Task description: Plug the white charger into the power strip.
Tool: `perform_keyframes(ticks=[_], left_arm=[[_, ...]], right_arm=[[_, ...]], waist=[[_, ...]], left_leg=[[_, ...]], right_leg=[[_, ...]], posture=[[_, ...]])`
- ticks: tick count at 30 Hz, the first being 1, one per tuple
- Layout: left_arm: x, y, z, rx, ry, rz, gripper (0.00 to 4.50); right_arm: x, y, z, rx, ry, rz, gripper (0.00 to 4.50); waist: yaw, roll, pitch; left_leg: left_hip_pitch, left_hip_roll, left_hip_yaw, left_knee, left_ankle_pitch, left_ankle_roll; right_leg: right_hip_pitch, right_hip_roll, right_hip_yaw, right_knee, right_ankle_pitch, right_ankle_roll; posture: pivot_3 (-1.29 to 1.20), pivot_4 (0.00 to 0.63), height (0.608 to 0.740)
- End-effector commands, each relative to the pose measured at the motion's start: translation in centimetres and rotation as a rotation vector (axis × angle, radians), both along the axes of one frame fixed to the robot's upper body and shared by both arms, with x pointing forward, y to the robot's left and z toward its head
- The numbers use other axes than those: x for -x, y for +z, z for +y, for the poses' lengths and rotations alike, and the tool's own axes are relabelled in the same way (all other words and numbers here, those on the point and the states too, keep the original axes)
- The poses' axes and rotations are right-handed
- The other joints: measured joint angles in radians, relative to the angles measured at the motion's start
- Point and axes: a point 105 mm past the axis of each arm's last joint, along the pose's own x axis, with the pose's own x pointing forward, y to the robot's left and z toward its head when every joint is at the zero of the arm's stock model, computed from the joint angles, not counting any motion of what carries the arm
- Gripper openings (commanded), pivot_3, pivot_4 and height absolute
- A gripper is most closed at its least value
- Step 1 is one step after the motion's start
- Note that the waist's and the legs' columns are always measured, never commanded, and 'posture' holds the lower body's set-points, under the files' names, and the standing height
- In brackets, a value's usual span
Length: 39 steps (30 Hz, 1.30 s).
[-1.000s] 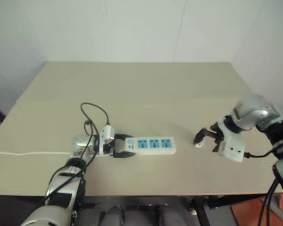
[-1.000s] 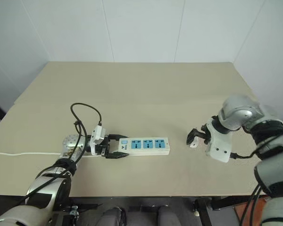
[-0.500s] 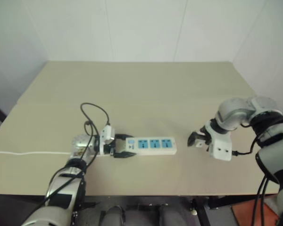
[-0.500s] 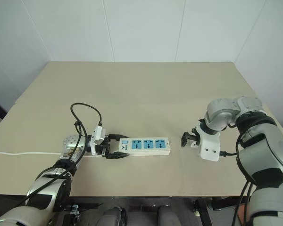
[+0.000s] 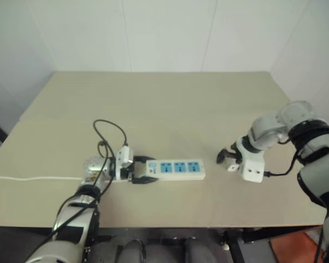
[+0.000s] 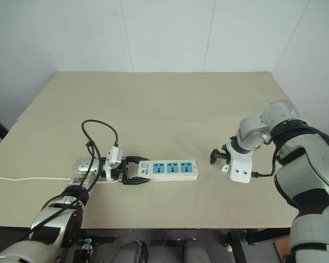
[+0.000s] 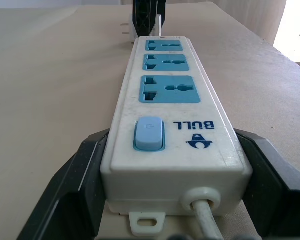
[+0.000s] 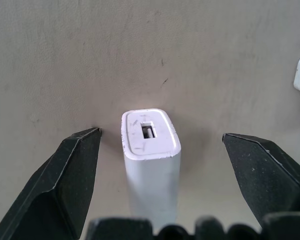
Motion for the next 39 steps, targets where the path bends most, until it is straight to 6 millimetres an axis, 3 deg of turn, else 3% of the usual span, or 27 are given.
perform_keyframes(ticks=[1, 22, 26, 33, 39], left_arm=[[0.0, 0.0, -0.1, -0.014, -0.008, -0.009, 3.27], [0.1, -0.2, -0.1, -0.011, 0.004, -0.009, 3.27], [0.1, -0.3, -0.1, -0.013, 0.007, -0.011, 3.27], [0.1, -0.3, 0.0, -0.014, 0.011, -0.011, 3.27], [0.0, -0.3, 0.0, -0.015, 0.013, -0.014, 3.27]], right_arm=[[-0.4, 0.8, -0.2, 0.01, 0.031, -0.034, 4.5], [0.6, 0.4, -0.4, 0.015, 0.104, 0.04, 4.5], [0.8, 0.4, -0.6, 0.033, 0.106, 0.051, 3.59], [0.8, 0.3, -0.5, 0.033, 0.118, 0.056, 1.11], [0.6, 1.4, -0.2, -0.01, 0.1, 0.03, 1.12]], waist=[[0.0, 0.0, 0.0], [0.001, 0.0, 0.0], [0.001, 0.0, 0.0], [0.0, 0.0, 0.0], [0.0, 0.001, 0.0]], left_leg=[[0.0, 0.0, 0.0, 0.0, 0.0, 0.0], [0.0, 0.0, 0.0, 0.0, 0.0, 0.0], [0.0, 0.0, 0.0, 0.0, 0.0, 0.0], [0.0, 0.0, 0.0, 0.0, 0.0, 0.0], [0.0, 0.0, 0.0, 0.0, 0.0, 0.0]], right_leg=[[0.0, 0.0, 0.0, 0.0, 0.0, 0.0], [0.0, 0.0, 0.0, 0.0, 0.0, 0.0], [0.0, 0.0, 0.0, 0.0, 0.0, 0.0], [0.0, 0.0, 0.0, 0.001, 0.0, 0.0], [0.0, 0.0, 0.0, 0.001, 0.0, 0.0]], posture=[[0.0, 0.15, 0.74], [0.0, 0.15, 0.74], [0.0, 0.15, 0.74], [0.0, 0.15, 0.74], [0.0, 0.15, 0.74]])
